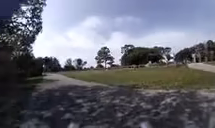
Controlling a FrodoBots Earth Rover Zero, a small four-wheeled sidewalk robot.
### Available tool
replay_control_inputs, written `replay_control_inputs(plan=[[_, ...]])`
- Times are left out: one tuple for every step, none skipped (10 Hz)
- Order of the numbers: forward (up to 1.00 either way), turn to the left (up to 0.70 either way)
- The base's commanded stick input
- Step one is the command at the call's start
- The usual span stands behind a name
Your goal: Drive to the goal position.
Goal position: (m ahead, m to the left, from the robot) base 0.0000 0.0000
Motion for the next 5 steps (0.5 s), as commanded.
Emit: replay_control_inputs(plan=[[0.0,0.0],[0.0,0.0],[0.0,0.0],[0.0,0.0],[0.0,0.0]])
